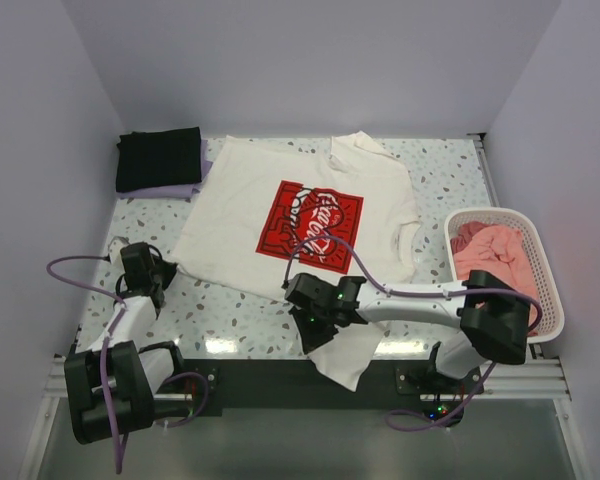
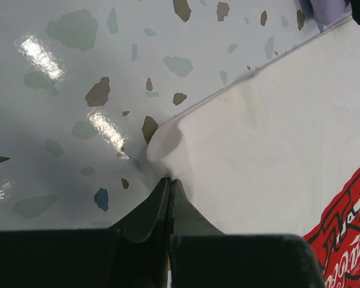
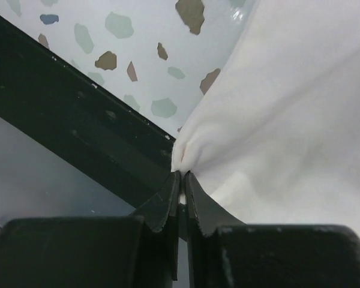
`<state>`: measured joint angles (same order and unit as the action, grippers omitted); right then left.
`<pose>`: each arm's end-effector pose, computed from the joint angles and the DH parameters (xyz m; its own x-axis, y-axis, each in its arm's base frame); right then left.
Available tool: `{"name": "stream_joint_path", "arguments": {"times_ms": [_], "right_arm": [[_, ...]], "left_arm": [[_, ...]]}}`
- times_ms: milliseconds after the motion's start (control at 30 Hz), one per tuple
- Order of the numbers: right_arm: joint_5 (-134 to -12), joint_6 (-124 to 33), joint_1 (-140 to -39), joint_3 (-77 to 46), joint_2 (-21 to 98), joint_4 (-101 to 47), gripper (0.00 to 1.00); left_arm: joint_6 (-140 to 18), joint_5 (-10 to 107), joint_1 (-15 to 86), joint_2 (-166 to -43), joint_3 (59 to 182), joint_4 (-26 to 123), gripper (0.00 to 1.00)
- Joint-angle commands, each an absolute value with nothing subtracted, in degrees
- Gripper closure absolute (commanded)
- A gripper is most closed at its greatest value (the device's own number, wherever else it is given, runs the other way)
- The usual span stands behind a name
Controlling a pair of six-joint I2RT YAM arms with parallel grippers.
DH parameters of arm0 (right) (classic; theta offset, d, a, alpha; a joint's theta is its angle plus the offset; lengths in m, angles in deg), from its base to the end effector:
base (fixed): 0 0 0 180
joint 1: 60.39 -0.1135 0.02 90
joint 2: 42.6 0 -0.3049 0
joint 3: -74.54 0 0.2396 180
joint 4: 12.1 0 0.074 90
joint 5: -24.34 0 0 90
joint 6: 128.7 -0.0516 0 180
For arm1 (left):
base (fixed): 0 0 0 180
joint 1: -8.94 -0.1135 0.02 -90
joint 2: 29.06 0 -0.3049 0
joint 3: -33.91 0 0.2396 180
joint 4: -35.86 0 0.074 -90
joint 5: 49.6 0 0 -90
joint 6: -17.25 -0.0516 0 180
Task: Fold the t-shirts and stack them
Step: Flatten the tshirt out, then fold the tshirt
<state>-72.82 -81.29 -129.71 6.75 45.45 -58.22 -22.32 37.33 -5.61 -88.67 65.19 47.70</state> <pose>0.0945 0.2685 0.2205 -0.8784 -0.4256 -0.2177 -0.4774 0.8037 0.3552 0.1663 0.0460 0.1818 -0.1738 -0.8404 -0.5134 -0.6663 0.4842 -0.5670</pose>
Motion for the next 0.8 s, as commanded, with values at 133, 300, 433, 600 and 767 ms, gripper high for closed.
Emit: {"name": "stream_joint_path", "arguments": {"times_ms": [133, 300, 433, 600, 767], "right_arm": [[-74.2, -81.5, -127.6, 4.8, 41.6, -58.1, 0.49], [-64.4, -81.5, -127.6, 5.6, 34.2, -65.5, 0.37], [-59.5, -82.4, -127.7, 13.3, 26.8, -68.6, 0.39], [-57.6, -85.0, -128.9, 20.2, 22.8, -68.7, 0.35], [-52.2, -86.9, -134.1, 21.3, 23.1, -67.4, 0.30]], "left_arm": [[-21.7, 36.6, -5.5, -88.1, 65.0, 43.3, 1.00], [-21.6, 37.1, -5.4, -87.9, 64.6, 42.8, 1.00], [-21.8, 37.2, -5.4, -87.6, 64.7, 42.7, 1.00], [-21.9, 37.4, -5.5, -87.4, 64.3, 42.5, 1.00], [-22.0, 37.4, -5.5, -87.5, 64.0, 42.7, 1.00]]}}
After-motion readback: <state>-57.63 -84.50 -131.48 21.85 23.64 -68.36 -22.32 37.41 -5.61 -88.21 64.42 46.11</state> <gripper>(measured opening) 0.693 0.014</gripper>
